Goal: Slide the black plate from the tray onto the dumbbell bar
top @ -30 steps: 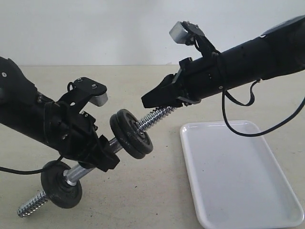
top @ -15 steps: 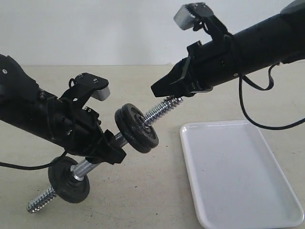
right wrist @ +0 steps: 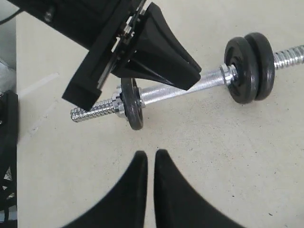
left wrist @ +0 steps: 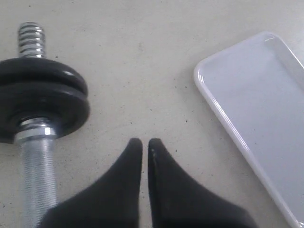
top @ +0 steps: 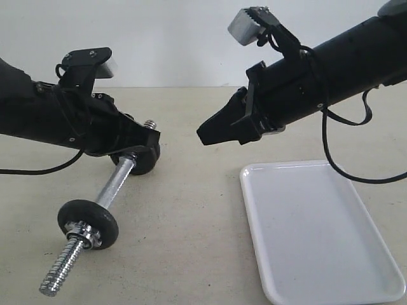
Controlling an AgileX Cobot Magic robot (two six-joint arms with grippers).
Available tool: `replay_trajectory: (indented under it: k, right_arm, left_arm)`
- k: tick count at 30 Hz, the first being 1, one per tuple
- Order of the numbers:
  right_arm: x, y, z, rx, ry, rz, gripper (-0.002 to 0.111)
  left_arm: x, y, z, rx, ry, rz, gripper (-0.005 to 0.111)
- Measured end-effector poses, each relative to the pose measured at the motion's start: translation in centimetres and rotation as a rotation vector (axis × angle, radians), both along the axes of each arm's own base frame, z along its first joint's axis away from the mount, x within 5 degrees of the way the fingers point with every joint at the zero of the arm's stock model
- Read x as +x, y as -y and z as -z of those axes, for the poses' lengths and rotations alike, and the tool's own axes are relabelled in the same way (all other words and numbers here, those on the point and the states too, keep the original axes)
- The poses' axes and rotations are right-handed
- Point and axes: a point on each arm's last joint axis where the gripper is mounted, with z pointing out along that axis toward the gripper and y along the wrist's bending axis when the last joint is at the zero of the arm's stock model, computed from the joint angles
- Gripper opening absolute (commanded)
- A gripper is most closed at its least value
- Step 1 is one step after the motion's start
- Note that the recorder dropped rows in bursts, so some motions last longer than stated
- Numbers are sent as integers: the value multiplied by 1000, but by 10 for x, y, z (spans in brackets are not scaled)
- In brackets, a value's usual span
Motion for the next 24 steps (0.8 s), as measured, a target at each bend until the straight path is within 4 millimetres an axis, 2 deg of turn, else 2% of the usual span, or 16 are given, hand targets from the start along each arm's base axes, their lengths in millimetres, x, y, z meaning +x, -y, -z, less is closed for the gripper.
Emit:
replay_trajectory:
  k: [7, 10, 11, 13, 16, 21, 24]
  right_arm:
    - [0, 0, 1, -9, 2, 1, 1]
    - [0, 2, 3, -36, -3, -2, 1]
    - [-1, 2, 4, -48, -5, -4, 1]
    - [0, 4, 6, -81, -4, 4, 1]
    - [2, 6, 7, -104, 8, 20, 1]
    - [0, 6, 8, -102, -10, 4, 1]
    - [-3, 6, 5, -97, -28, -9, 1]
  left_arm:
    - [1, -2, 0, 34, 21, 4, 4]
    - [4, -12, 3, 90, 13, -25, 4]
    - [6, -19, 5, 111, -3, -51, 4]
    - [11, -46, 10, 211, -61, -150, 4]
    - [11, -98, 16, 461, -169, -413, 4]
    - [14, -110, 15, 552, -132, -469, 4]
    - [20, -119, 34, 596, -192, -481, 4]
